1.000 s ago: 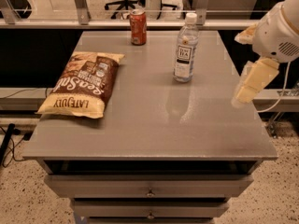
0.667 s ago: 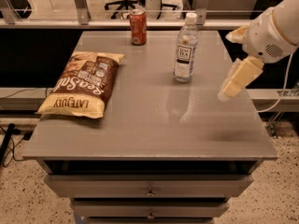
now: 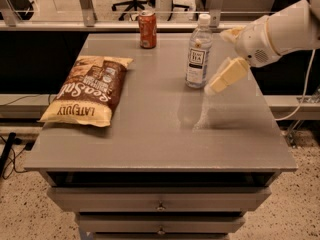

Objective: Knock blue plastic bottle over

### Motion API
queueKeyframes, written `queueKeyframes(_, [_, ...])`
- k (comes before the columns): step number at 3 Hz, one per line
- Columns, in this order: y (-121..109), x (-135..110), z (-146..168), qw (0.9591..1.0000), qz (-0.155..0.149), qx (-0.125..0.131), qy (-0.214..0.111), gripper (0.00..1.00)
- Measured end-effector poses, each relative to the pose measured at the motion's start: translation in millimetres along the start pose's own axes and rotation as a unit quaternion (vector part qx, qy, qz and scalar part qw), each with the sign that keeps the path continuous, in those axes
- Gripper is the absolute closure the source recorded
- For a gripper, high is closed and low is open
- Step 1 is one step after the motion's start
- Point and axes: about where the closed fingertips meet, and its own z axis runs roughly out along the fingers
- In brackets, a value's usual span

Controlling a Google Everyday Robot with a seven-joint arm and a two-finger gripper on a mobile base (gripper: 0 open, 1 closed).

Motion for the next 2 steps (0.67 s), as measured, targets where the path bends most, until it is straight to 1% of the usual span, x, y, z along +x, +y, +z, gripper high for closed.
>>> queueKeyframes(1, [-11.8,-22.1,20.1,0.9983,0.010,-0.005,-0.056,0.00])
queueKeyframes(2, [-5.1,-53.4,34.7,0.9950,0.014,-0.022,-0.096,0.00])
